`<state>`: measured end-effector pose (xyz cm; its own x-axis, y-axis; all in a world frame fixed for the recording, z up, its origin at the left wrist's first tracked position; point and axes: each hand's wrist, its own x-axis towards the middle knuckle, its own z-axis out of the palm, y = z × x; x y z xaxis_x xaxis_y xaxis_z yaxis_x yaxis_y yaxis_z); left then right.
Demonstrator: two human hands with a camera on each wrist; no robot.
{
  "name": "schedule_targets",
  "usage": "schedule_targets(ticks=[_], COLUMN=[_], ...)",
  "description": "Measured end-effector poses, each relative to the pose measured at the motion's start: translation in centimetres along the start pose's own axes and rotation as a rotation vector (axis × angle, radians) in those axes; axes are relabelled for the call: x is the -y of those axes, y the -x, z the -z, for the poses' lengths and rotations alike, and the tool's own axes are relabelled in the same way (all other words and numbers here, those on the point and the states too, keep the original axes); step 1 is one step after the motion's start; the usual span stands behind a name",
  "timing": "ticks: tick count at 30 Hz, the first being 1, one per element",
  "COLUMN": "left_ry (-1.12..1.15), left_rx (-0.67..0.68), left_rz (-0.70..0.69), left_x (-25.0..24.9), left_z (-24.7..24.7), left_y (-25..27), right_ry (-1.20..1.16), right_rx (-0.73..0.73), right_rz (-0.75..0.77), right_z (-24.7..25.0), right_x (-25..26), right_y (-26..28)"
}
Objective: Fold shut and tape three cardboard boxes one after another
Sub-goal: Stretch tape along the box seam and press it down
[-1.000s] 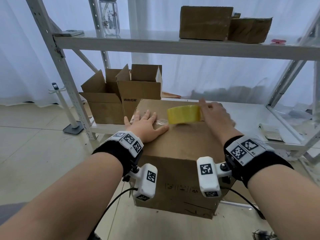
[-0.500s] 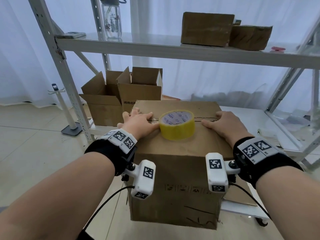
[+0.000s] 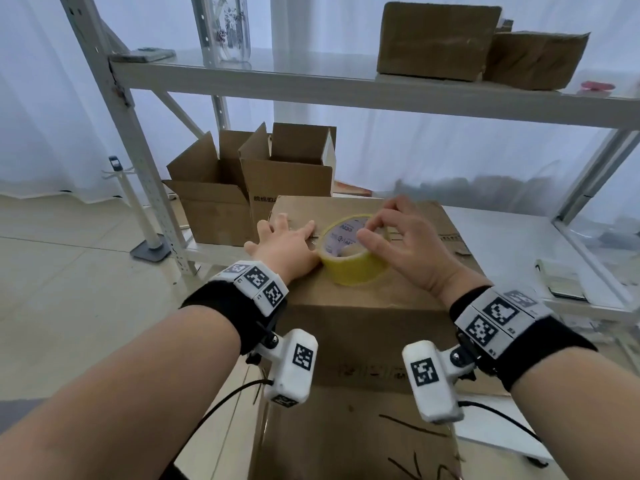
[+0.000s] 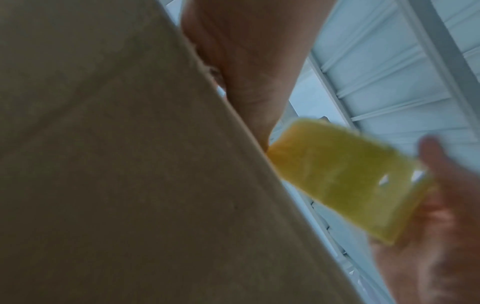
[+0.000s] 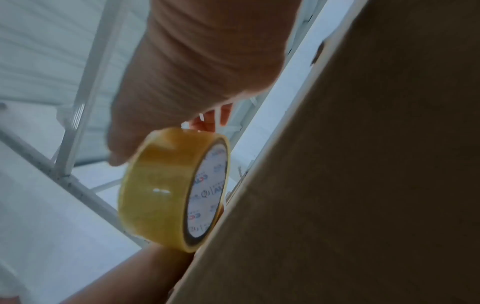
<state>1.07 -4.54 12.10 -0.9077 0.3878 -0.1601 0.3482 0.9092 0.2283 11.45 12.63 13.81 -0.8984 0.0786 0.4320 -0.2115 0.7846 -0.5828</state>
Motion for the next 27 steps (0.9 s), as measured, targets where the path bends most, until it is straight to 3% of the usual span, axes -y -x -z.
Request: schedule_targets(ticks=[5,9,15,19,24,27], left_ry=[0.003,-0.001,-0.062,-0.082,-0.089,-0.094], left_rx=[-0.004,0.011,0.001,0.000,0.050,0.081], left_rz=[-0.018,-0.022,-0.041,-0.090,-0.094,-0.097], left_x=[0.3,0.1,0.0,0.4,0.5,0.5], left_z=[0.1,0.2,-0.3,-0.9,-1.0,-0.8], left_y=[0.4,0.4,0.2,-0.4,-0.8,-0.7], right_ry=[0.276,0.326,0.241,0.226,0.536,0.776], right_rx=[0.190,0.124,0.027,-0.006,0.272,0.327], right_rz=[0.126,0.233,-0.116,-0.170,-0.203,-0.274], right_z=[-0.4,-1.2,-0.2,0.9,2.1,4.4], right_x=[-0.2,0.8,1.8,2.6,1.8,0.3], right_y=[-0.2,-0.8,-5.7,-8.4,-8.8,-7.7])
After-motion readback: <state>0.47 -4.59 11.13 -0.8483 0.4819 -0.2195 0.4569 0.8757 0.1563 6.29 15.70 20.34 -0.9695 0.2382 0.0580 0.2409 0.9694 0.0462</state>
